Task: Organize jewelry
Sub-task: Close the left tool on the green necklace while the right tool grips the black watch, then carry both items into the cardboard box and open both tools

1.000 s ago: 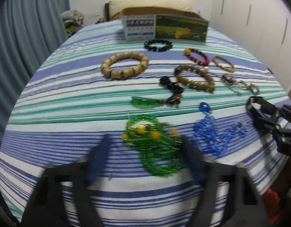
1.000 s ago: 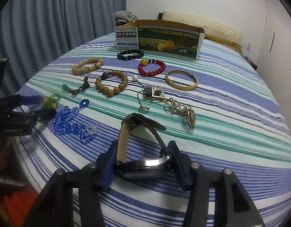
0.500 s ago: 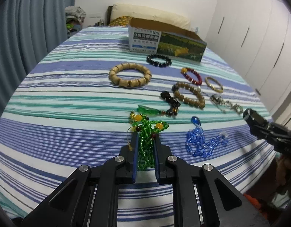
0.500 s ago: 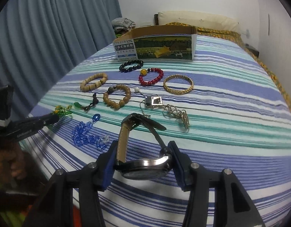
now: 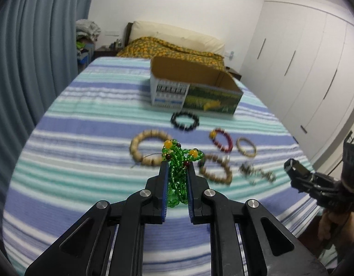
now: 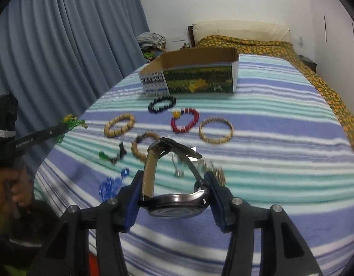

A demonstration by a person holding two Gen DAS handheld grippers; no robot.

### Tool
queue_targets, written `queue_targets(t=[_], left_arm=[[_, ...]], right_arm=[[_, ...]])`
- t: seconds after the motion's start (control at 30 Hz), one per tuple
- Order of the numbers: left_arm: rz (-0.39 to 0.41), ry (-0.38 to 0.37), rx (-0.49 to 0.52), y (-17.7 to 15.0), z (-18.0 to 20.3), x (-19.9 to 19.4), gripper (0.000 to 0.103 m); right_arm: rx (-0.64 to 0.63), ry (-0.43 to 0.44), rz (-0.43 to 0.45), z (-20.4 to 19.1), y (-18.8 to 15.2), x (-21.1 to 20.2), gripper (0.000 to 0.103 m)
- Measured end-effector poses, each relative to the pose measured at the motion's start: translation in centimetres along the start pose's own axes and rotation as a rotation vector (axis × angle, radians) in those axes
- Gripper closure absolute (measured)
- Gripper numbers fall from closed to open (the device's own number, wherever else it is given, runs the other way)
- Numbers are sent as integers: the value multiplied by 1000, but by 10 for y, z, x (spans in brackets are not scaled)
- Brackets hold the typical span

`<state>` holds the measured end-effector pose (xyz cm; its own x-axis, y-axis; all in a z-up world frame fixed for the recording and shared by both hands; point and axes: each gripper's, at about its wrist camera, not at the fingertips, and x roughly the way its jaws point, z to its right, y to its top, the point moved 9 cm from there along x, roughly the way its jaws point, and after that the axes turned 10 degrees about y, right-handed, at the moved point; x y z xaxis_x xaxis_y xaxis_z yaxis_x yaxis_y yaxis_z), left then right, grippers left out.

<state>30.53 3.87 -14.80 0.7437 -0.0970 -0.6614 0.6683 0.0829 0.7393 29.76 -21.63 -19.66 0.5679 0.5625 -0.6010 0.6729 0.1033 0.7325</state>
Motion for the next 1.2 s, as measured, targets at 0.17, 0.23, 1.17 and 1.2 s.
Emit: queue_targets(t=[0.17, 0.23, 1.17, 1.2], left_arm=[[-6, -38, 19, 51, 8, 14, 90], [-15, -59, 29, 78, 14, 24, 90], [-316, 22, 69, 211, 56, 283, 65], [-311, 39, 62, 210, 54, 281, 34]], right_arm=[[-10, 53, 17, 0, 46, 11, 50], [-19, 73, 28, 2, 75, 19, 50], [162, -47, -185, 133, 283, 253, 40], [161, -63, -182, 132, 285, 250, 37]])
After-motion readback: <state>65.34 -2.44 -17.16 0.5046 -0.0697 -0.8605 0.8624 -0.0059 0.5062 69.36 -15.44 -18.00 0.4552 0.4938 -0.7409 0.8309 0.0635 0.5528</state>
